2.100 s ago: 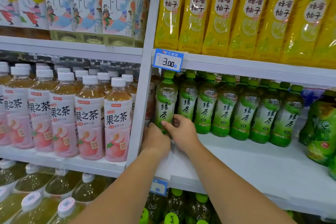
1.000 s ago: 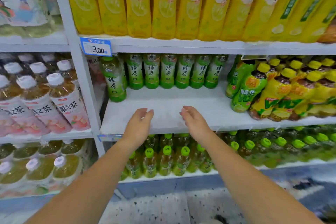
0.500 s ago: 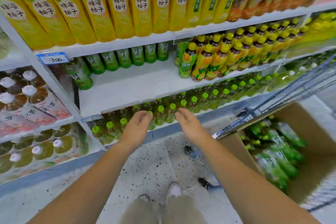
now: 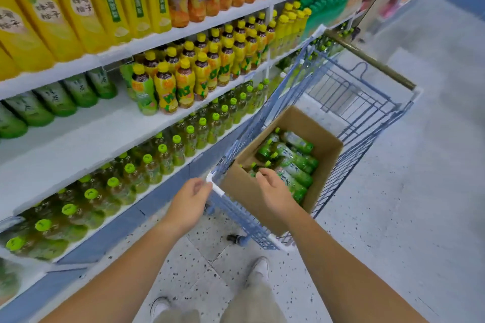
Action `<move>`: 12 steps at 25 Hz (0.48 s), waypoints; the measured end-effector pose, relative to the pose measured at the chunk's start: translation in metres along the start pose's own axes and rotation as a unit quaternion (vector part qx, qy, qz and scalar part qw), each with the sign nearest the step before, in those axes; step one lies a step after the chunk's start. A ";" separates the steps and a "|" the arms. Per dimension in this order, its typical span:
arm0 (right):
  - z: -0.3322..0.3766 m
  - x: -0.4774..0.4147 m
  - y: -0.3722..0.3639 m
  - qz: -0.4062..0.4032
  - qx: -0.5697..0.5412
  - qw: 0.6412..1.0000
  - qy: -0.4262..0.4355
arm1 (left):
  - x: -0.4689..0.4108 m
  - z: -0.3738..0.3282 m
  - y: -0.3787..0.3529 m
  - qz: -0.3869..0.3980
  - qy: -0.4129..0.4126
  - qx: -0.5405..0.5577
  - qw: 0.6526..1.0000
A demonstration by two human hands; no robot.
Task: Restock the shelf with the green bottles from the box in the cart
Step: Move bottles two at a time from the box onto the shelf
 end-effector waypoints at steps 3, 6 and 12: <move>-0.043 -0.002 0.056 -0.021 -0.010 0.999 -0.023 | -0.023 -0.024 -0.062 0.031 0.005 0.008 0.999; -0.091 -0.016 0.110 -0.033 -0.014 0.997 -0.061 | -0.049 -0.046 -0.125 0.042 0.019 0.025 0.999; -0.146 -0.078 0.192 0.038 0.033 0.995 -0.088 | -0.115 -0.058 -0.234 0.045 0.120 0.098 0.987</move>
Point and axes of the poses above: each hand's wrist, its own x-axis away from the middle knuckle, its own y-axis out of the back of the hand, z = x × y, the point moved 9 cm from there along -x, towards the middle knuckle, and after that the axes turned 10 degrees about z, right-handed, at the moved point
